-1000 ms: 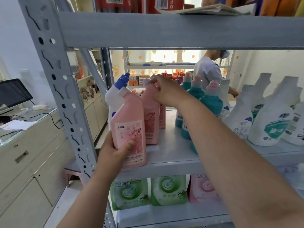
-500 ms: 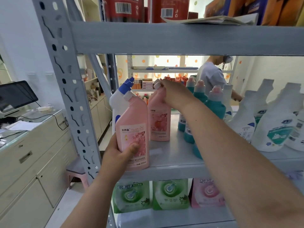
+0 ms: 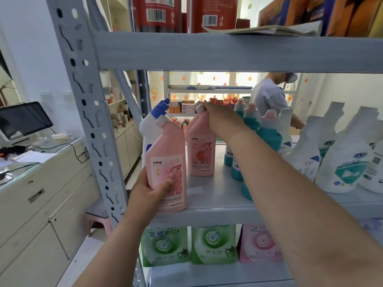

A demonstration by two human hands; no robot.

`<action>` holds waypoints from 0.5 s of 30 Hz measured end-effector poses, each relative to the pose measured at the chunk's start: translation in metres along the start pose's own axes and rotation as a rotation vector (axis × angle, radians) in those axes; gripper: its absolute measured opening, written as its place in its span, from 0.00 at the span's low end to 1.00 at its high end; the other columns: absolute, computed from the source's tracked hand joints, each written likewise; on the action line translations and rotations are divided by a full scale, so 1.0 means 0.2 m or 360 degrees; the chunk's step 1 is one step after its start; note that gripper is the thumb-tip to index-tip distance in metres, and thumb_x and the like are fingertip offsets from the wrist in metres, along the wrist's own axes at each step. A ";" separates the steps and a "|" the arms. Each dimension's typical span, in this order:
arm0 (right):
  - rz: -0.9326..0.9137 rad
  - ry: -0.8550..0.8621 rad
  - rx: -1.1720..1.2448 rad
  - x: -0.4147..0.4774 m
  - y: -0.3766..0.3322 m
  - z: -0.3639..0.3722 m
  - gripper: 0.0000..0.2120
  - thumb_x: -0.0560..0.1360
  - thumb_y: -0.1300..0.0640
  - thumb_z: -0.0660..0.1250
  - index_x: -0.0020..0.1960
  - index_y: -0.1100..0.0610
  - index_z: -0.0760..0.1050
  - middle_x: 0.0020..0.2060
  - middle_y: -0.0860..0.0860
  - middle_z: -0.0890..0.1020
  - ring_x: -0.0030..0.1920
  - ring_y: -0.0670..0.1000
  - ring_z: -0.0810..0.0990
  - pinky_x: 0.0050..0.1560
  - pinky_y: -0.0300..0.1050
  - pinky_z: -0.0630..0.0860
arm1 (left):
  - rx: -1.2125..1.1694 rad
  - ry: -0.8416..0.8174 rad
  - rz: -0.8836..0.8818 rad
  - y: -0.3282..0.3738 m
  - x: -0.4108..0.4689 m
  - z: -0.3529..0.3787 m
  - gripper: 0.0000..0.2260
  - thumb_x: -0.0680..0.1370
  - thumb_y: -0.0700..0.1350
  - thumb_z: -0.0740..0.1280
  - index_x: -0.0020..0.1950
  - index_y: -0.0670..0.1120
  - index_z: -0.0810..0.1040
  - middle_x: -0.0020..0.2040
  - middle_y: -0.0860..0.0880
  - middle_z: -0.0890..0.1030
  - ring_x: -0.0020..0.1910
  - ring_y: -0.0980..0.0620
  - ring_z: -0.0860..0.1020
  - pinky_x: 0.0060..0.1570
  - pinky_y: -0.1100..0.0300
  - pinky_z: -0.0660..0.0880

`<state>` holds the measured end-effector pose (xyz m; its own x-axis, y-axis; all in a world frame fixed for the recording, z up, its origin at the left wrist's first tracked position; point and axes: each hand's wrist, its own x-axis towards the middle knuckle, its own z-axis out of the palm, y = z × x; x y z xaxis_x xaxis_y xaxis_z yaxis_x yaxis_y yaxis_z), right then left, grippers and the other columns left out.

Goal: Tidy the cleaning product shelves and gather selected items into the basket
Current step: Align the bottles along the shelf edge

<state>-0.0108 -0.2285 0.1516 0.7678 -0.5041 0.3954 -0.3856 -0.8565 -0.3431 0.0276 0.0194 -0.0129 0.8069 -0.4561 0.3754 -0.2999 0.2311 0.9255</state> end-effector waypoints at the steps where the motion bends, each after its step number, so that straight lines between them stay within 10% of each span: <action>1: 0.0015 0.0032 -0.0015 -0.03 -0.01 0.00 0.19 0.84 0.64 0.58 0.75 0.56 0.67 0.63 0.55 0.78 0.58 0.51 0.76 0.50 0.39 0.59 | 0.0003 0.0007 -0.0005 0.00 0.00 0.00 0.28 0.59 0.71 0.79 0.55 0.66 0.79 0.52 0.53 0.87 0.48 0.51 0.87 0.40 0.58 0.83; 6: 0.0022 0.0178 0.0040 -0.32 -0.02 0.15 0.37 0.79 0.60 0.67 0.79 0.45 0.50 0.66 0.57 0.75 0.63 0.59 0.79 0.56 0.56 0.81 | 0.0017 0.0005 0.0002 0.03 -0.01 0.01 0.25 0.60 0.72 0.78 0.53 0.68 0.78 0.52 0.56 0.86 0.47 0.53 0.87 0.39 0.62 0.82; 15: -0.0172 -0.0297 -0.0340 -0.98 0.13 0.50 0.24 0.86 0.42 0.49 0.74 0.51 0.70 0.66 0.55 0.78 0.67 0.58 0.75 0.69 0.55 0.71 | 0.0117 -0.0051 0.0033 0.07 -0.12 0.03 0.16 0.73 0.56 0.74 0.58 0.67 0.76 0.55 0.56 0.85 0.51 0.53 0.86 0.43 0.59 0.83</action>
<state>-0.1198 -0.1402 -0.0205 0.8833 -0.3968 0.2497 -0.3805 -0.9179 -0.1127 0.0009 0.0293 -0.0099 0.7836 -0.4796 0.3950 -0.3541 0.1777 0.9182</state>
